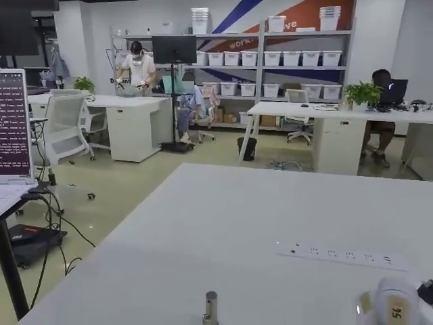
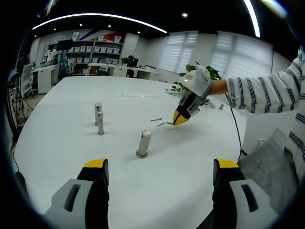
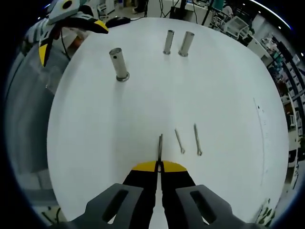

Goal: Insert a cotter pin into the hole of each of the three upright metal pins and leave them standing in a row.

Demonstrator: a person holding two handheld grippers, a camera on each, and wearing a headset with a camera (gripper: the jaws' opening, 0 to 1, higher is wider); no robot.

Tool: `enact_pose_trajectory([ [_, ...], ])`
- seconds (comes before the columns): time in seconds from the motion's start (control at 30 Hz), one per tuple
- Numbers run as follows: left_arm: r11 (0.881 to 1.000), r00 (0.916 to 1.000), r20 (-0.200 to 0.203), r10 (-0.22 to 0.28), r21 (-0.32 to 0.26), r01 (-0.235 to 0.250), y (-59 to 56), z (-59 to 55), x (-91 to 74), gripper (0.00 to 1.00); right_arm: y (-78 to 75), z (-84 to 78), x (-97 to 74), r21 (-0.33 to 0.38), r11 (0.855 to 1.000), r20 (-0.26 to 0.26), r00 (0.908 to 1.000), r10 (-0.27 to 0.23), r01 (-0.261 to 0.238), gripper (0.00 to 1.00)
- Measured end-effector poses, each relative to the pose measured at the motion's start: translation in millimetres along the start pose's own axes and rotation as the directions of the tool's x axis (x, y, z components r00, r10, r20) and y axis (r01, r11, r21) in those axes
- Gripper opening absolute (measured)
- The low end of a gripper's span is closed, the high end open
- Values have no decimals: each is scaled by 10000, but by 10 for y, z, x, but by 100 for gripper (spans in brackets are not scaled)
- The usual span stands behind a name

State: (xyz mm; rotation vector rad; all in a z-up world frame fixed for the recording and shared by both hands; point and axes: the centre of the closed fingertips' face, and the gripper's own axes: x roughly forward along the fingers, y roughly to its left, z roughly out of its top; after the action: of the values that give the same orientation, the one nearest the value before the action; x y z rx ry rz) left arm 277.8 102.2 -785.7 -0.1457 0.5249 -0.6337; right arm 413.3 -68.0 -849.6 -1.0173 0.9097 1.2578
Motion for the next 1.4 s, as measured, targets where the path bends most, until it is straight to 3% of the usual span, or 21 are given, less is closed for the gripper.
enact_pose_trajectory([
  [0.23,9996,9997,-46,-223,191,224,-63,22,18,89,52,-56,-123,206,9991,326,9987,-386,379,2],
  [0.5,9982,9992,-4,-391,464,391,-101,118,50,88,159,-30,-322,291,9948,999,9899,-1003,979,2],
  [0.73,9973,9986,56,-535,502,531,-125,180,95,86,274,53,-446,317,9888,1578,9761,-1492,1460,2],
  [0.87,9970,9971,156,-738,235,734,-154,233,140,84,334,86,-482,250,9845,1777,9684,-1752,1735,2],
  [1.1,9942,9940,256,-1067,146,1063,-212,360,228,79,437,144,-560,143,9710,2128,9482,-2360,2385,2],
  [1.3,9922,9913,430,-1247,-9,1248,-274,439,317,77,616,245,-609,16,9668,2401,9385,-2483,2554,2],
  [1.37,9906,9898,394,-1369,-23,1371,-300,440,339,76,672,296,-623,-95,9644,2536,9335,-2535,2644,2],
  [1.4,9895,9888,384,-1439,-59,1442,-320,441,351,75,690,338,-634,-65,9611,2695,9261,-2641,2760,2],
])
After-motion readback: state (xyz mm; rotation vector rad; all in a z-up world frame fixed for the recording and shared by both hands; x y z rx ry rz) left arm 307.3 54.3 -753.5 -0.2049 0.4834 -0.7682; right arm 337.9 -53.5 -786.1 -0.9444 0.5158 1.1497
